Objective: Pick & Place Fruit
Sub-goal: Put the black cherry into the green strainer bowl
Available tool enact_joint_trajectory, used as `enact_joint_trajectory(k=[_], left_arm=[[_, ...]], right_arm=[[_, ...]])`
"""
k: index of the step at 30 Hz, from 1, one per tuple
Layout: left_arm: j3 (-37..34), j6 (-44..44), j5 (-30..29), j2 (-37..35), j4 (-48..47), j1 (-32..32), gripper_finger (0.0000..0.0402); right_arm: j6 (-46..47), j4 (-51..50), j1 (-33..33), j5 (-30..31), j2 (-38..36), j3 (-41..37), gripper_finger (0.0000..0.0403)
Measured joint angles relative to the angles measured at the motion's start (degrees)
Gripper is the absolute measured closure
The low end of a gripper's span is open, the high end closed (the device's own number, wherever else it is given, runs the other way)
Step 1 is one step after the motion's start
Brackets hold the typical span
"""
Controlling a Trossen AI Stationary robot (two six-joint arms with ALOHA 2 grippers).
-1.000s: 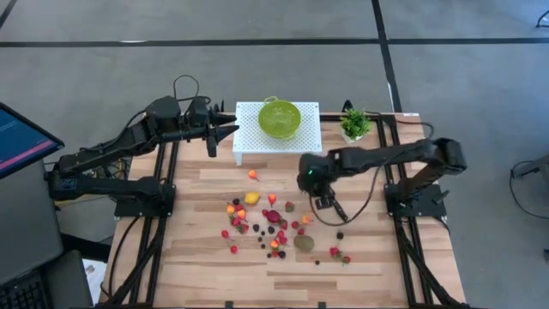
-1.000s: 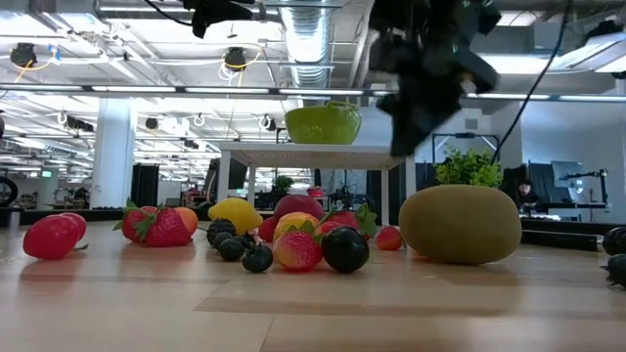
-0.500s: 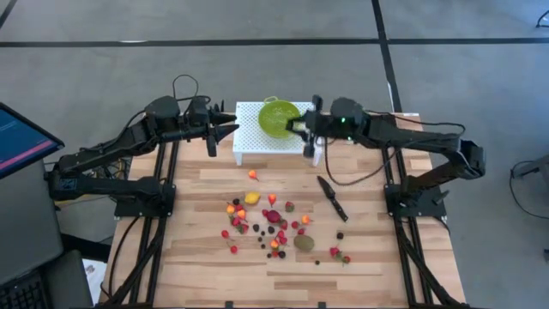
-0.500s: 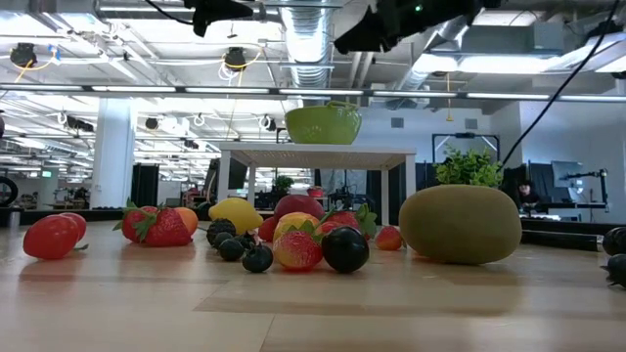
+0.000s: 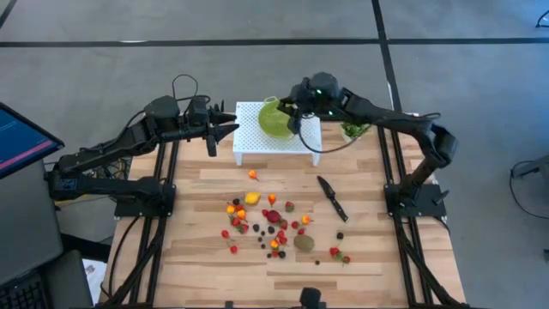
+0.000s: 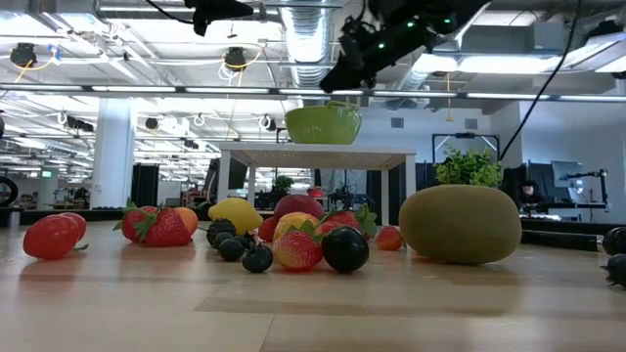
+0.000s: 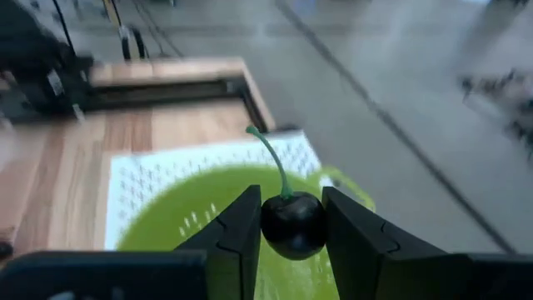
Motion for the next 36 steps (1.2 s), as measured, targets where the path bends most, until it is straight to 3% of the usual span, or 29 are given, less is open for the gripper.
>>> enact_joint_trajectory(k=[10,36], left_arm=[[0.0,0.0,0.0,0.0,0.0,0.0,0.0259],[0.0,0.0,0.0,0.0,1.0,0.0,0.0259]], right_arm=[[0.0,-19.4,-0.1,-0.2,7.5,11.3,0.0301],[1.8,-19.3,1.3,-1.8,9.9,11.5,0.0300]])
